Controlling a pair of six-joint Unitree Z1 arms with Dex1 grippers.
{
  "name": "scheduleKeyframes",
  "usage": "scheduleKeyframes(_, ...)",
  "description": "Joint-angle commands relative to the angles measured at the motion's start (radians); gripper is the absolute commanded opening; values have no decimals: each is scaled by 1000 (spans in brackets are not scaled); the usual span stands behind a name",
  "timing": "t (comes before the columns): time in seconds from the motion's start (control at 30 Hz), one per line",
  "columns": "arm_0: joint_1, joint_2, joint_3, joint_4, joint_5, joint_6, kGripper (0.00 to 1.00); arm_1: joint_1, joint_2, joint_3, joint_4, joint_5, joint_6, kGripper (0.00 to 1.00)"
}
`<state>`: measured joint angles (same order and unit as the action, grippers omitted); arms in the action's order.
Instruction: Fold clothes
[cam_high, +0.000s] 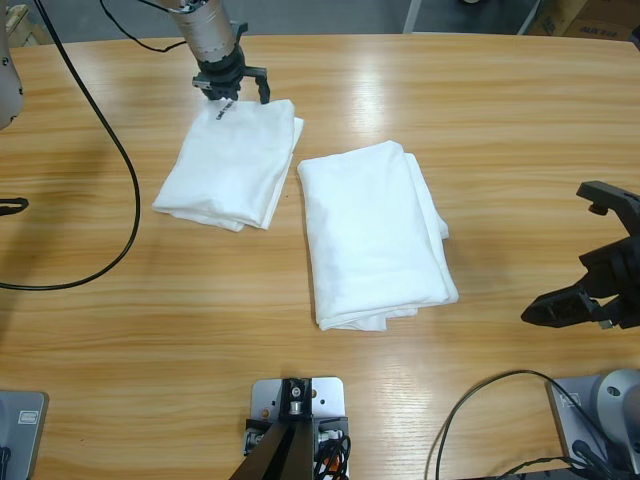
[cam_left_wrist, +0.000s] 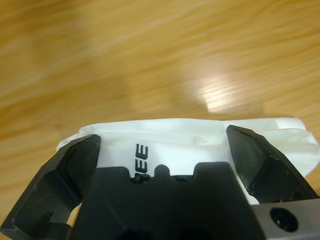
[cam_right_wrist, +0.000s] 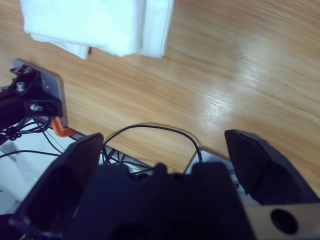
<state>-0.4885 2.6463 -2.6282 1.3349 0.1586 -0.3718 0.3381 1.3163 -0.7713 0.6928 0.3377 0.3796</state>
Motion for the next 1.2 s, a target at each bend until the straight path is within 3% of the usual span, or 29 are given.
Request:
scheduleKeyframes(0.03, 8, -18, 57, 51, 42, -75, 1000, 1, -45, 40, -7, 12, 16, 1000)
scheduleKeyframes(0.23, -26, -162, 385, -73, 52, -87, 1000, 1, -64, 44, -7, 11, 22, 1000)
scheduleKeyframes(0.47, -94, -274, 643, -190, 52, -122, 1000, 1, -79, 53, -10, 10, 50, 1000)
scheduleKeyframes(0.63, -105, -372, 897, -311, 60, -145, 1000, 1, -103, 80, -30, 37, 79, 1000)
scheduleKeyframes(0.77, -105, -405, 885, -316, 63, -183, 1000, 1, -119, 96, -46, 48, 97, 1000)
scheduleKeyframes(0.97, -155, -438, 657, -237, -79, -337, 1000, 1, -111, 83, -45, 52, 101, 1000)
scheduleKeyframes(1.03, -164, -472, 628, -195, -204, -499, 1000, 1, -87, 77, -46, 53, 101, 1000)
scheduleKeyframes(1.2, -249, -546, 691, -98, -254, -945, 991, 0, -42, 68, -77, 52, 102, 1000)
